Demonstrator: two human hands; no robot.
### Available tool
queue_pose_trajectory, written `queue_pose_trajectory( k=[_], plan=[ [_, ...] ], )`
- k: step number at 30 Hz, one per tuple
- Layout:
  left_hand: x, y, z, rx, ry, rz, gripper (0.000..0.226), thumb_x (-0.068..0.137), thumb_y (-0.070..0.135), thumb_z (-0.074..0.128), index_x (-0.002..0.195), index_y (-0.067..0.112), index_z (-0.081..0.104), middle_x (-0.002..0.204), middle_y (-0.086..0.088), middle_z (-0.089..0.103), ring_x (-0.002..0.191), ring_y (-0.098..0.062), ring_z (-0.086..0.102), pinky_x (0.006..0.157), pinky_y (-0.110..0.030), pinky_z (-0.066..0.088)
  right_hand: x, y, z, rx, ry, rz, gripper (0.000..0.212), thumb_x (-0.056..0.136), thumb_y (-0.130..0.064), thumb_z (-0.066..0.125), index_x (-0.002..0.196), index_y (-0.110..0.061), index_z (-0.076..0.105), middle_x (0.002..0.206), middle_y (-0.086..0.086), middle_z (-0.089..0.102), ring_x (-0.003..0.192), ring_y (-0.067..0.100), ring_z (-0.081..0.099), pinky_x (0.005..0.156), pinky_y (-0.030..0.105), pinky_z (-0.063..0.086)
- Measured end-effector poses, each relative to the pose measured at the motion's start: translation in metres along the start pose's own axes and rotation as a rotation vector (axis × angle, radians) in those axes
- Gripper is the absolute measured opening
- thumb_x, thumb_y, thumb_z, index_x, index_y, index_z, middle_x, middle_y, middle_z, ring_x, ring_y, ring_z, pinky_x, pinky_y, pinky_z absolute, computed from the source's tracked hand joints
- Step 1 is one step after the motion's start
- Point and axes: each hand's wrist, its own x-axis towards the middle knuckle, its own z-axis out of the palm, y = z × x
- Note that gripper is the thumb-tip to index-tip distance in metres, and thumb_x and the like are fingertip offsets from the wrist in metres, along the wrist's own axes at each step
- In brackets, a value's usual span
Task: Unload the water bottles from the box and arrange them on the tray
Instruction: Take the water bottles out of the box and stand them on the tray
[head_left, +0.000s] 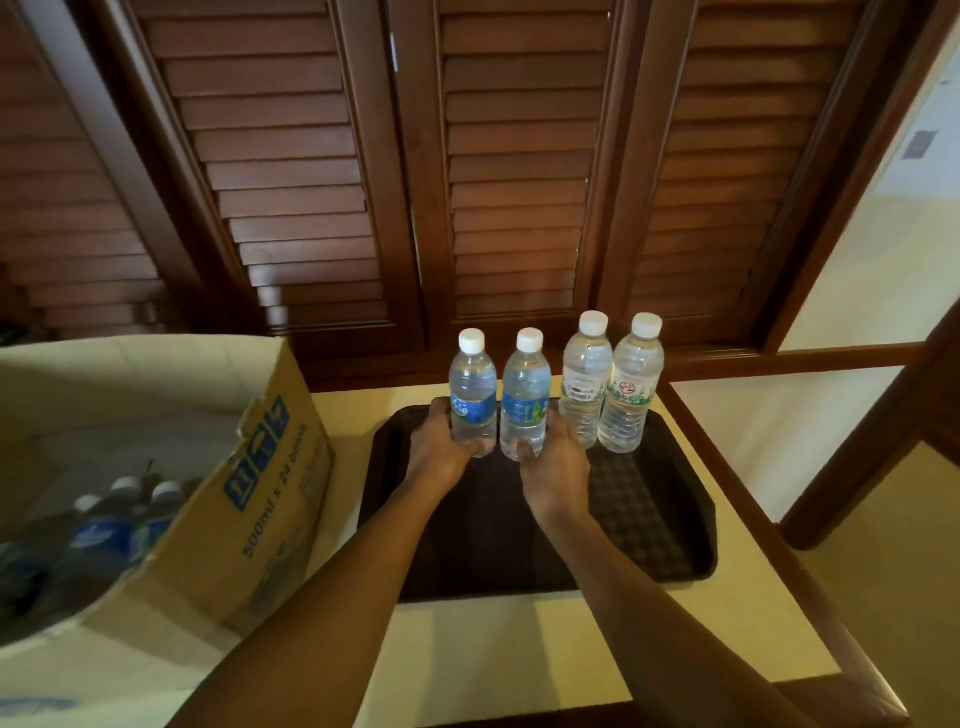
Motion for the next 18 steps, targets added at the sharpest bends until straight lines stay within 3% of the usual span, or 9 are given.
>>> queue_pose_trajectory(
  k=[5,9,13,18],
  plan=[
    [-0.042,0.010,-0.040,0.123,0.031,0.118,0.073,0.082,0.034,0.082,0.144,0.030,0.045,0.142,0.004,0.056,0.130,-0.013,0.054,0.097,-0.026,0.044,-0.032,-0.017,-0.017,0.067,0.111,-0.078,0.045,0.090,-0.023,0.075,0.129,-0.028,0.054,0.127,-0.007,0.058,0.119,0.010,0.057,0.098,0.036,0.053],
    [-0.091,0.034,-0.119,0.254,0.057,0.233,0.053,0.087,0.036,0.076,0.133,0.041,0.051,0.127,0.015,0.057,0.105,0.004,0.054,0.073,-0.004,0.036,-0.045,-0.065,-0.031,0.065,0.093,-0.238,0.041,0.089,-0.018,0.075,0.126,-0.022,0.059,0.131,0.000,0.057,0.121,0.016,0.056,0.098,0.039,0.054],
    [-0.147,0.060,-0.222,0.142,-0.058,0.344,0.046,0.089,0.042,0.074,0.131,0.043,0.056,0.119,0.021,0.058,0.102,0.003,0.063,0.079,-0.017,0.054,-0.058,-0.146,-0.032,0.226,-0.071,-0.362,0.028,0.093,-0.025,0.071,0.121,-0.025,0.065,0.124,-0.008,0.060,0.113,0.004,0.059,0.091,0.022,0.052],
    [-0.139,0.041,-0.334,0.202,0.052,0.289,0.025,0.088,0.041,0.074,0.112,0.038,0.069,0.108,0.015,0.068,0.093,-0.002,0.067,0.082,-0.024,0.055,-0.081,-0.250,0.002,0.268,-0.247,-0.694,0.023,0.094,-0.019,0.071,0.116,-0.019,0.070,0.116,-0.007,0.064,0.104,0.003,0.064,0.086,0.016,0.053]
  ],
)
